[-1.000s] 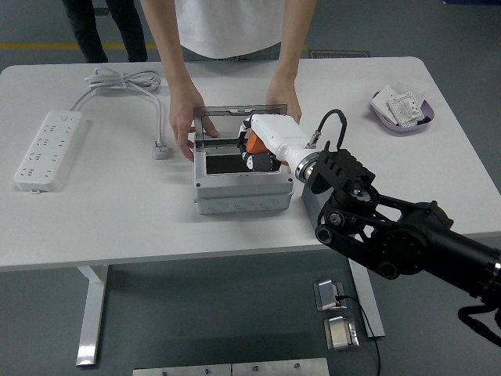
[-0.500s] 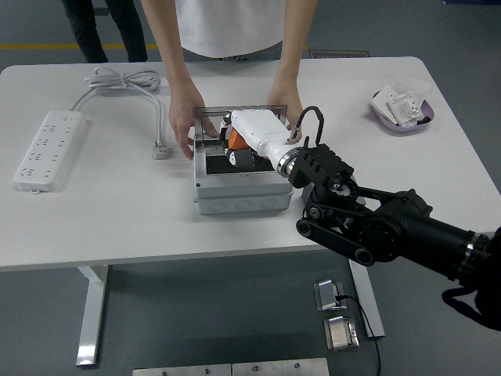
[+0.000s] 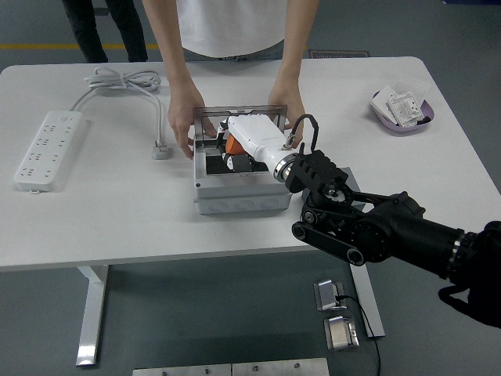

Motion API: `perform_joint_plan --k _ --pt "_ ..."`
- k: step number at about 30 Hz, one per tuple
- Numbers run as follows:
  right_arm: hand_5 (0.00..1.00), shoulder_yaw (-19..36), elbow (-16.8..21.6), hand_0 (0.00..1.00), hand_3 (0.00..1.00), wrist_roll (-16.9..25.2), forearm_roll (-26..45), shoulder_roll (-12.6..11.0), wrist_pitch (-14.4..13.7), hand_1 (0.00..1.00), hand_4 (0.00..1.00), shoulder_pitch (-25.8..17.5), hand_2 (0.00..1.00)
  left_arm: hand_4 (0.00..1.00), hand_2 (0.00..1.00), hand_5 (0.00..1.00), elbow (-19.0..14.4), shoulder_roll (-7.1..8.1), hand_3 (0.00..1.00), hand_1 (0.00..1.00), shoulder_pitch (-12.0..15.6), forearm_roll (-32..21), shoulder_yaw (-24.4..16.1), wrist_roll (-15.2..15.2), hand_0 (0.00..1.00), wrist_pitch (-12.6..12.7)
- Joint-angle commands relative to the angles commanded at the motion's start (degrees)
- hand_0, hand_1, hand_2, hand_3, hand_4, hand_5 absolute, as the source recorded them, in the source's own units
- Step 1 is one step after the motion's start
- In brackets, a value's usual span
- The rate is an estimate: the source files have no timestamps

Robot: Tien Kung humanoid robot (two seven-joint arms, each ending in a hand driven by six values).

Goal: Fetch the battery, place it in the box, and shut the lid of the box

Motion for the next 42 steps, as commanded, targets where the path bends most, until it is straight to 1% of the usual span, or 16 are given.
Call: perform_joint_plan --k 3,4,9,10,15,16,21,22,26,27,33,34,36,39,42 --pt "0.002 -0.57 -0.57 0.228 0.274 0.53 0.65 0.13 -0.45 0.231 0.002 -0.12 0.356 0.688 0.621 0.144 -0.03 0.01 0.649 0.693 -0.13 0.41 -0.32 -0.01 0.61 -0.01" --pt "0.002 -0.67 -0.7 0.269 0.281 0.7 0.87 0.16 -0.49 0.254 0.002 -0.18 0.365 0.688 0.622 0.143 -0.03 0.01 0.649 0.693 -0.17 0.53 -0.42 -0.01 0.609 -0.01" --pt "0.002 -0.08 -0.99 0.269 0.281 1.67 2.21 0.21 0.38 0.254 0.002 -0.31 0.365 0.688 0.622 0.143 -0.02 0.0 0.649 0.693 -0.21 0.61 -0.38 -0.03 0.609 0.0" --pt "0.002 0.16 -0.94 0.308 0.305 1.9 2.49 0.17 0.51 0.279 0.002 -0.34 0.379 0.688 0.622 0.143 -0.02 0.0 0.649 0.693 -0.2 0.6 -0.35 -0.03 0.61 0.01" --pt "0.002 1.17 -0.36 0.308 0.305 2.9 4.17 -0.06 0.6 0.279 0.002 -0.62 0.379 0.688 0.622 0.143 -0.02 -0.03 0.649 0.693 -0.15 0.61 -0.34 -0.03 0.61 0.02" --pt "0.002 1.32 -0.25 0.415 0.529 3.11 4.57 -0.09 0.55 0.373 0.306 -0.68 0.501 0.687 0.621 0.143 -0.02 -0.04 0.648 0.693 -0.15 0.56 -0.31 -0.03 0.61 0.02" --pt "0.002 1.43 -0.33 0.415 0.529 3.95 6.54 -0.14 0.43 0.373 0.306 -0.88 0.501 0.687 0.621 0.143 -0.04 -0.05 0.648 0.693 -0.24 0.58 -0.31 -0.03 0.61 0.02" --pt "0.328 1.35 -0.48 0.645 0.698 4.1 6.94 -0.12 0.45 0.602 0.576 -0.96 0.639 0.686 0.621 0.144 -0.04 -0.05 0.648 0.693 -0.27 0.6 -0.31 -0.03 0.61 0.02" --pt "0.328 1.17 -0.84 0.645 0.698 4.38 7.84 -0.06 0.44 0.602 0.576 -1.18 0.639 0.686 0.621 0.144 -0.05 -0.04 0.648 0.693 -0.33 0.52 -0.2 -0.03 0.61 0.03" --pt "0.447 1.15 -0.89 0.726 0.759 4.42 8.01 -0.06 0.43 0.652 0.687 -1.22 0.662 0.686 0.622 0.143 -0.05 -0.05 0.648 0.693 -0.34 0.48 -0.14 -0.03 0.61 0.03" --pt "0.447 1.12 -1.11 0.726 0.759 4.68 8.72 -0.01 0.27 0.652 0.687 -1.44 0.662 0.686 0.622 0.143 -0.07 -0.07 0.648 0.693 -0.39 0.61 0.01 0.0 0.61 0.08" --pt "0.516 1.11 -1.13 0.751 0.78 4.68 8.75 -0.01 0.24 0.661 0.737 -1.47 0.669 0.686 0.622 0.141 -0.08 -0.07 0.648 0.693 -0.4 0.65 0.02 0.0 0.609 0.08" --pt "0.516 1.14 -0.94 0.751 0.78 4.68 8.76 -0.07 0.16 0.661 0.737 -1.58 0.669 0.686 0.622 0.141 -0.09 -0.06 0.648 0.693 -0.41 0.68 0.07 0.0 0.609 0.1" --pt "0.53 1.63 0.15 0.761 0.784 4.63 9.03 -0.49 0.03 0.663 0.744 -1.92 0.67 0.687 0.622 0.14 -0.09 -0.06 0.647 0.693 -0.36 0.66 0.1 0.01 0.61 0.11" --pt "0.53 3.45 3.2 0.761 0.784 4.17 10.96 -2.11 0.46 0.663 0.744 -2.7 0.67 0.687 0.622 0.14 -0.07 -0.14 0.647 0.693 -0.21 0.41 0.17 0.03 0.61 0.09"
